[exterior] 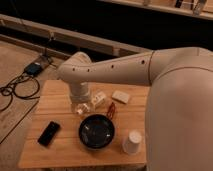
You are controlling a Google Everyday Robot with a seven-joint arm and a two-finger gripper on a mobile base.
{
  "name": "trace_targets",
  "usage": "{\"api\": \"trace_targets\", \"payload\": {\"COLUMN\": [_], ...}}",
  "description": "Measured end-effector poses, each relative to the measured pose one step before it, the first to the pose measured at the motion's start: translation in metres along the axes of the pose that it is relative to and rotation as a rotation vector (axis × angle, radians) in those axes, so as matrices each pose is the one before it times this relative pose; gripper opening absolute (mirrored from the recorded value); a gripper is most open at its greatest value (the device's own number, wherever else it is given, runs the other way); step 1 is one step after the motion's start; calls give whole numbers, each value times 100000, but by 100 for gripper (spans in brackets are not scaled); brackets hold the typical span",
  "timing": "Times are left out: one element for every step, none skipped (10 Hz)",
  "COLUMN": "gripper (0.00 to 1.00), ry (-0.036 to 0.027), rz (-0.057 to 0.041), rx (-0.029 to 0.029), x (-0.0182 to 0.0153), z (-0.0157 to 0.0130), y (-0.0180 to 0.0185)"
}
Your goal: Push the eraser across the table
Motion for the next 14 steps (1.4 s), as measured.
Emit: {"api": "trace_targets", "payload": {"gripper": [65, 65, 65, 65, 65, 65, 65, 65, 65, 65, 65, 65, 65, 65], "ry": [2, 3, 11, -292, -576, -1420, -1898, -782, -820, -517, -107, 503, 576, 392], "rz": [4, 0, -120, -742, -2515, -7059, -9934, -7628, -5622, -6595, -4627, -3753, -2608, -2577], "rx": [0, 4, 138, 820, 2200, 2847, 2991, 2542, 2006, 1763, 1078, 1060, 403, 82], "x": [0, 1, 26, 20, 122, 387, 357, 278, 37, 103, 54, 64, 27, -35], "z": [1, 0, 30, 129, 308, 599, 741, 777, 696, 918, 800, 1091, 868, 774], "y": [-2, -1, -9, -61, 160, 1462, 2471, 1906, 1454, 2008, 1515, 1579, 1330, 1412]}}
